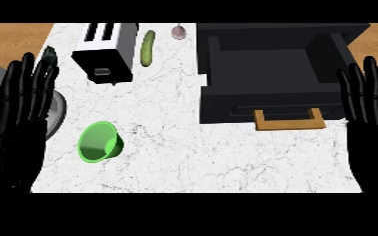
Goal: Pick up the cup, place it into the drawer and close the drawer
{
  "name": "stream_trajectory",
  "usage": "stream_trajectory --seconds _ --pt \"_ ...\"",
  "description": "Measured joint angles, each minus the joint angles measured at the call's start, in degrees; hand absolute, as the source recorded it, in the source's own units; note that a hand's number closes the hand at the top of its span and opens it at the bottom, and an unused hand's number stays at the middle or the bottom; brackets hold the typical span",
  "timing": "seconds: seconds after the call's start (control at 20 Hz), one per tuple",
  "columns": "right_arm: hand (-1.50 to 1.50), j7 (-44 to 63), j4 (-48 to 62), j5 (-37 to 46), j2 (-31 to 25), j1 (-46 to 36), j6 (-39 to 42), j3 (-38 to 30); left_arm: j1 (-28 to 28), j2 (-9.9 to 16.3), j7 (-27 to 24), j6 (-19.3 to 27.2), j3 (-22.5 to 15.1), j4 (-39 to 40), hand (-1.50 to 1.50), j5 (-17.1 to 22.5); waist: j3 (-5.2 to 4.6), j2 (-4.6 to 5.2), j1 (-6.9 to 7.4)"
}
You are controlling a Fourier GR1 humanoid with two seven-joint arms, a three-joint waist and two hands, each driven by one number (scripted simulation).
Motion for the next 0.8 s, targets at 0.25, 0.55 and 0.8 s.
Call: stream_trajectory --seconds 0.25,0.55,0.8 --pt "-1.5 -0.27 0.07 -0.36 -0.64 -0.33 0.67 -0.71 3.61 1.28 -1.17 -4.34 1.7 -1.79 -1.5 4.19 -0.18 -0.6 1.24" --pt "-1.5 4.52 1.09 -1.02 -2.86 -0.32 4.53 2.28 9.45 -1.33 1.76 -5.49 4.84 -0.15 -1.5 14.32 -0.3 -0.74 1.96" --pt "-1.5 4.57 5.68 -2.34 -3.64 -3.15 6.36 1.3 10.4 -1.94 0.91 -6.77 7.19 4.05 -1.5 17.56 -0.29 -0.77 1.84"
